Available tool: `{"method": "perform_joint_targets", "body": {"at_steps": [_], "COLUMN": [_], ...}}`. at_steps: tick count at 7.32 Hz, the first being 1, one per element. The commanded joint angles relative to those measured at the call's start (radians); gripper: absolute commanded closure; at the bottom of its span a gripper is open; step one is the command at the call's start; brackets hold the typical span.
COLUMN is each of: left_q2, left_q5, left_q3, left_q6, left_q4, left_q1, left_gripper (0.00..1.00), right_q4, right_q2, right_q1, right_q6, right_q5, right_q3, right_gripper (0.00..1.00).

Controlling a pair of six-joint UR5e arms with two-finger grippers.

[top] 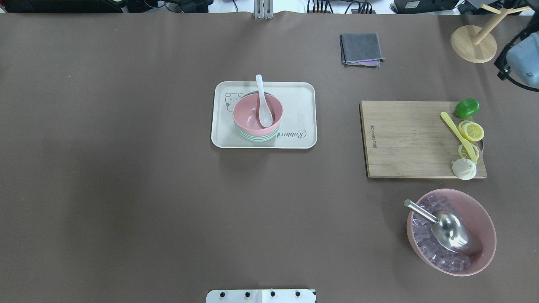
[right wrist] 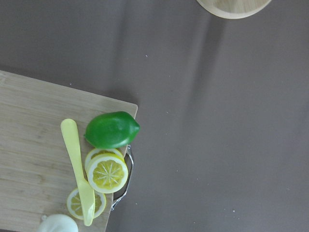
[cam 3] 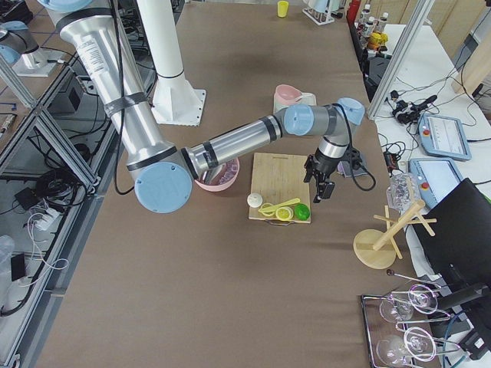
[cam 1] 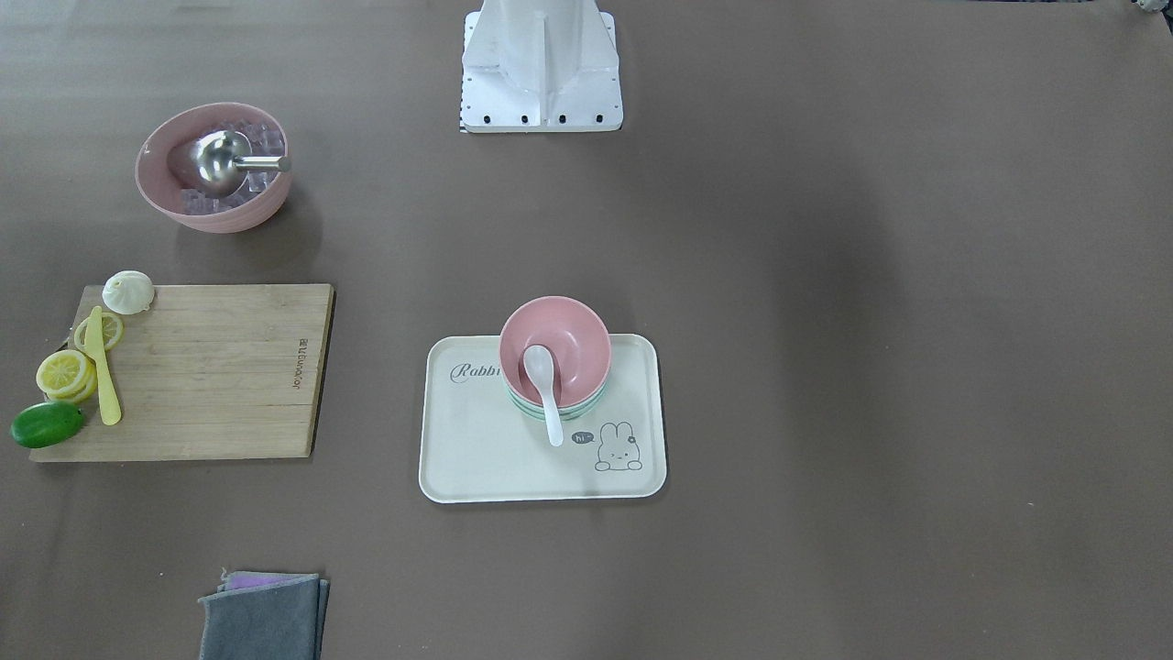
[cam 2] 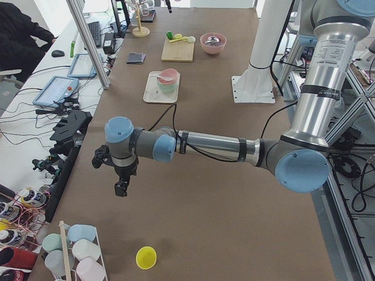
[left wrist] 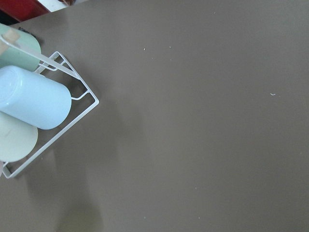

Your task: Stack pink bowl on green and place spoon

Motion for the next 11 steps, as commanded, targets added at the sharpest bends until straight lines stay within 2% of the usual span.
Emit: {"method": "perform_joint_targets", "body": {"at_steps": [1,2,4,6,8,11], "left_q2": [0.064,0.064,0.070,0.078,0.080,0.081], "left_q5": [-0.024,-0.021,-0.027,-0.027,-0.027,-0.027], "left_q3": [0.009,0.012,0.009,0.009,0.014,0.001], "left_q6": [0.007,0.007,0.004,0.000,-0.005,-0.007], "left_q4": [-0.011,-0.010,-0.011,-0.008,-0.005,-0.001], "left_q1": [-0.036,-0.035,-0.036,-0.033,-0.033,-0.033], "left_gripper": [0.02,0.02,0.02,0.02,0.02,0.02], "right_q4": [0.000,0.002,0.028,0.230,0.237,0.237], "right_q2": [-0.090,-0.114,-0.170,-0.285,-0.331,-0.336], "right_q1": [0.138,0.184,0.204,0.206,0.213,0.221], "right_q6": [-0.059,-0.066,-0.073,-0.048,-0.042,-0.040], "right_q5": [0.100,0.122,0.124,0.127,0.128,0.128], "right_q3": [-0.006,-0.003,-0.004,-0.007,0.005,0.014], "right_gripper": [0.00,0.00,0.00,0.00,0.00,0.00]}}
